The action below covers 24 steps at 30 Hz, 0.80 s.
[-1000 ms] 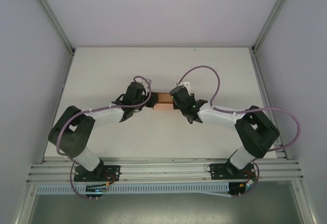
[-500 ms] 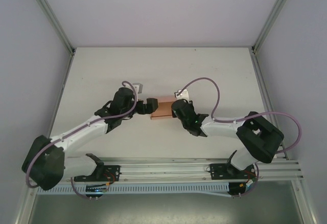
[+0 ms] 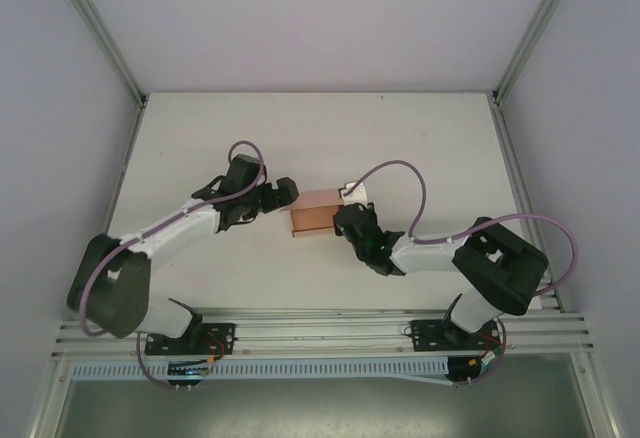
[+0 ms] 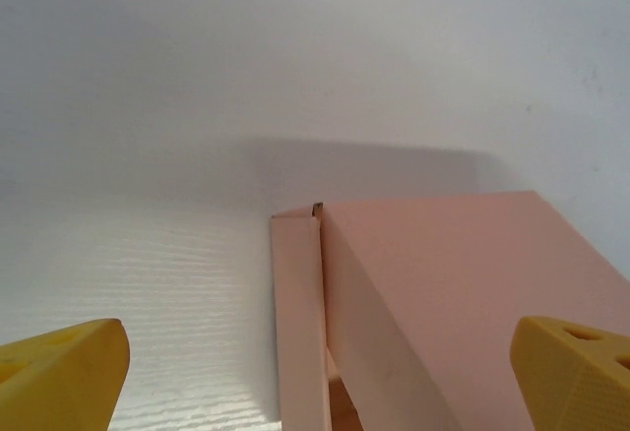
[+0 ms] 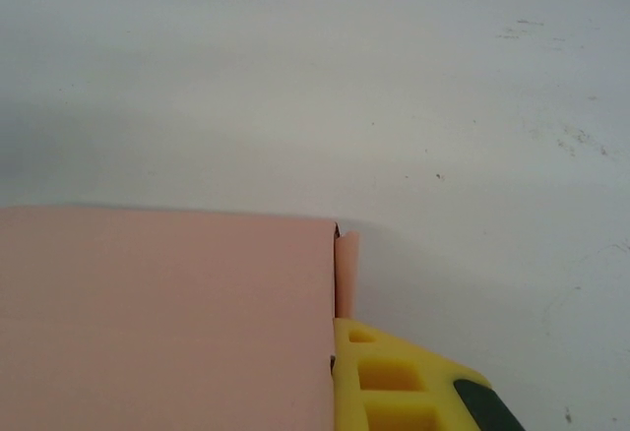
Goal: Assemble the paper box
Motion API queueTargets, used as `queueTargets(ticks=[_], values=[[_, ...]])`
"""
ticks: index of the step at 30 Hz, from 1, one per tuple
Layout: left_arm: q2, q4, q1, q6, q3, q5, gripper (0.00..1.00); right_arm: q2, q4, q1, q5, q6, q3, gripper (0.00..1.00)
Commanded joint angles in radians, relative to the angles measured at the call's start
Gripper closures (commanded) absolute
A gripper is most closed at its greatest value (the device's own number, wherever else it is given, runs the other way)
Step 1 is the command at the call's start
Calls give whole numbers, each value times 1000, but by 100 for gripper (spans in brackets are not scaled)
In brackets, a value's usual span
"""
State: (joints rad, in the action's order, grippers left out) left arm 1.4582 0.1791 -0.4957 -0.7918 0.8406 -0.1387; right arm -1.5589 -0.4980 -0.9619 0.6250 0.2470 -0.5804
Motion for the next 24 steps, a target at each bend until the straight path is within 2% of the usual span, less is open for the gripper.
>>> queueTargets(ticks=[1,3,7,11,13,14,15,19,22,24], values=[[69,-58,2,-22,25,-85,3,-31,19,-21,51,15,20,100],[102,-84,2,-21,12,-101,8,-26,31,-27,57,18,23,99],[136,-149,2,-37,-29,-126,16,2,55,-51,56,39,34,75],[163,-174,2,-43,-49,-128,24,83,135,-92,62,62,47,44],[174,-195,2,-26,-58,-151,27,140,292,-105,105,139,23,30],[177,-208,2,-28,-64,-157,27,169,343,-109,109,150,19,20],[180,-220,2,-24,-70,-162,28,202,384,-117,114,160,25,2],[198,-222,3,-18,-75,-147,35,362,473,-130,79,222,81,1],[217,-237,2,-17,-77,-155,49,482,523,-119,80,230,104,1],[235,-242,2,-17,-75,-160,56,539,581,-76,47,254,90,1]])
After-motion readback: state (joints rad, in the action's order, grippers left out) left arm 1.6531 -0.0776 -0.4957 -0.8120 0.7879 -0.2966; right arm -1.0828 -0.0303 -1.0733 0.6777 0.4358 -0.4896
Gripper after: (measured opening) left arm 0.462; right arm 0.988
